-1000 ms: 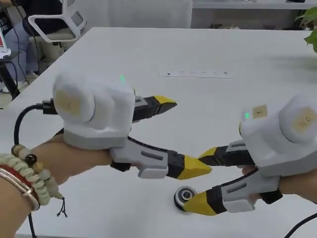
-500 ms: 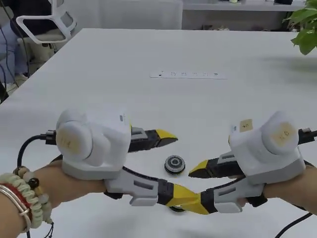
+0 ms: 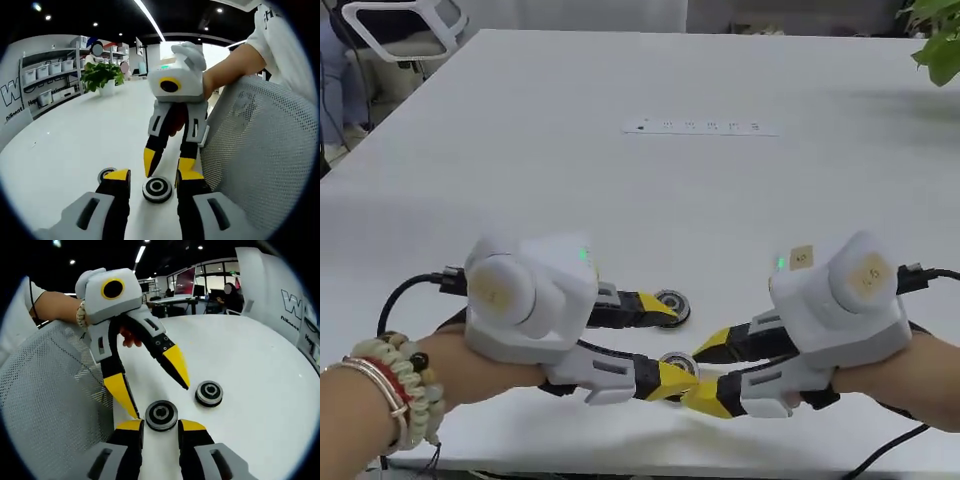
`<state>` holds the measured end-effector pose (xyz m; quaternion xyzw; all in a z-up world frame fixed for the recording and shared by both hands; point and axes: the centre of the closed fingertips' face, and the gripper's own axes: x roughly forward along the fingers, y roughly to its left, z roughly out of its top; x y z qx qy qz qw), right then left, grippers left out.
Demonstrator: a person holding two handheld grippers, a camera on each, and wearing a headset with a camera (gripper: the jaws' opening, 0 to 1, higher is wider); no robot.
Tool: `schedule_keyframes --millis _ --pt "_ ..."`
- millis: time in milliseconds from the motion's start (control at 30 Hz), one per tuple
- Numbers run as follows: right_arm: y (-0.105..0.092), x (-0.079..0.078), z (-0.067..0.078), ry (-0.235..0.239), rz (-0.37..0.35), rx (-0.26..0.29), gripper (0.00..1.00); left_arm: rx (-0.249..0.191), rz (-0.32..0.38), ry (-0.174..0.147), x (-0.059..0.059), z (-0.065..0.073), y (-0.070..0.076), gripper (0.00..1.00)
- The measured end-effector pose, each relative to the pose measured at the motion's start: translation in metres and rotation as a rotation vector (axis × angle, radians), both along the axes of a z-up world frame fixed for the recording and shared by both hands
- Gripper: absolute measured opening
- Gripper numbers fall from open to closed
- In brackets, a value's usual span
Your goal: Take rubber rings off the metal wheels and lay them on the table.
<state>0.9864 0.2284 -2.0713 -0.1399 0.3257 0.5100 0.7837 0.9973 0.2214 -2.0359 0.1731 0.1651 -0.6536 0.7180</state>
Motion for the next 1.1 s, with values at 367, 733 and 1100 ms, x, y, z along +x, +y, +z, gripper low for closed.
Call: schedule_keyframes --millis 367,733,1100 --pt "0.003 0.0 -0.006 -0.006 0.022 -0.028 0.23 0.038 -0.003 0.047 -0.003 -0.018 0.0 0.17" --pt "0.0 0.004 -0.008 0.015 0.001 -0.01 0.23 0.066 -0.016 -0.001 0.001 -0.024 0.003 0.1" --pt "-0.002 0.003 -0.007 0.019 0.01 -0.019 0.19 0.063 -0.018 -0.007 0.001 -0.023 0.004 0.08"
